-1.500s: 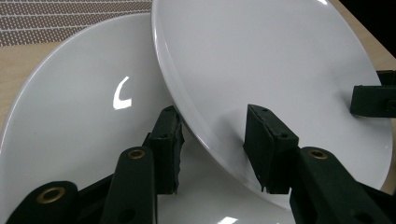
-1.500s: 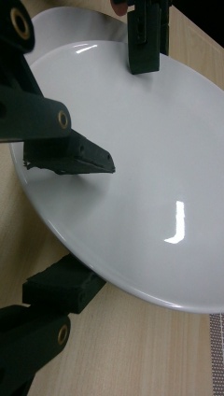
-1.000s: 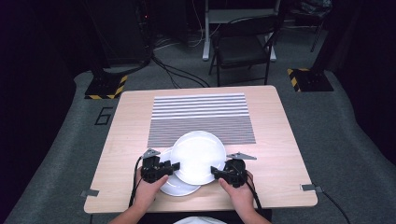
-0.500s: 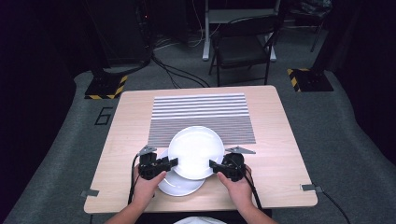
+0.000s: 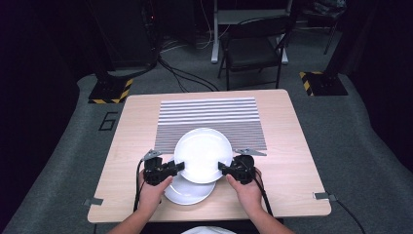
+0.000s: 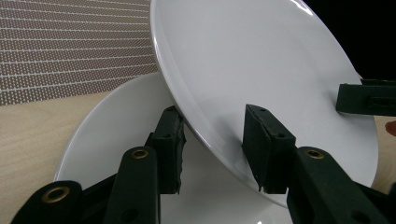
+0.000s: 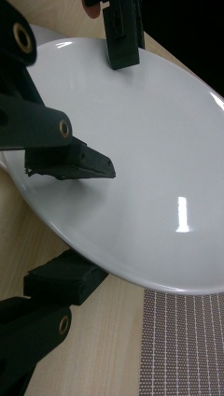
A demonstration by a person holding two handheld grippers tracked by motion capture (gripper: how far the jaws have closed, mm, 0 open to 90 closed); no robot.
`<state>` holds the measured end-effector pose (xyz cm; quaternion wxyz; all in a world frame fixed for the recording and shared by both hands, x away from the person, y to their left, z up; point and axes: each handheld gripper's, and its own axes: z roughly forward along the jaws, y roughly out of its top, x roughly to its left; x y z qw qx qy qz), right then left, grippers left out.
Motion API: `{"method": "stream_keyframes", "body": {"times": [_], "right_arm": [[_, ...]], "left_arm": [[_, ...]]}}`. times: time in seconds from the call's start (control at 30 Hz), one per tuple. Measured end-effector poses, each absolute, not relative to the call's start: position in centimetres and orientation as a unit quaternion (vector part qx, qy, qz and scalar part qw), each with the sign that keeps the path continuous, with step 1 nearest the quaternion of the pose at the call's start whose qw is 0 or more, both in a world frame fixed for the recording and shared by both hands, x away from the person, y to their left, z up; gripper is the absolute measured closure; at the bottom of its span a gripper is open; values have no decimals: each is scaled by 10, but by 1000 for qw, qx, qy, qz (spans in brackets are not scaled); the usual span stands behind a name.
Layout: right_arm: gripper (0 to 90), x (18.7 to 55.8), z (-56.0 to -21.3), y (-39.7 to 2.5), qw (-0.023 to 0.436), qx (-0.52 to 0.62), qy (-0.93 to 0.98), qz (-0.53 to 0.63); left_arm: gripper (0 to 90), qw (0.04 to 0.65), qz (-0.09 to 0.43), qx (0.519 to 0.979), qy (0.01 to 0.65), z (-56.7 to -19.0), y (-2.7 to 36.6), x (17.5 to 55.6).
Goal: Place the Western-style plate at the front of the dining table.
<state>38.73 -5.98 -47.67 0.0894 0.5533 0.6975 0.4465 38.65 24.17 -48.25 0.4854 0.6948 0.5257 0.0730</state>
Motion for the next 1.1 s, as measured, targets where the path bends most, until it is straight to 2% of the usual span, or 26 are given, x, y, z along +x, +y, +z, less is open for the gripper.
{"method": "stream_keyframes", "body": {"times": [1.1], "right_arm": [[533, 407, -461, -64, 105, 559, 687, 452]], "left_arm": [[597, 492, 94, 688, 525, -467, 233, 413]]}}
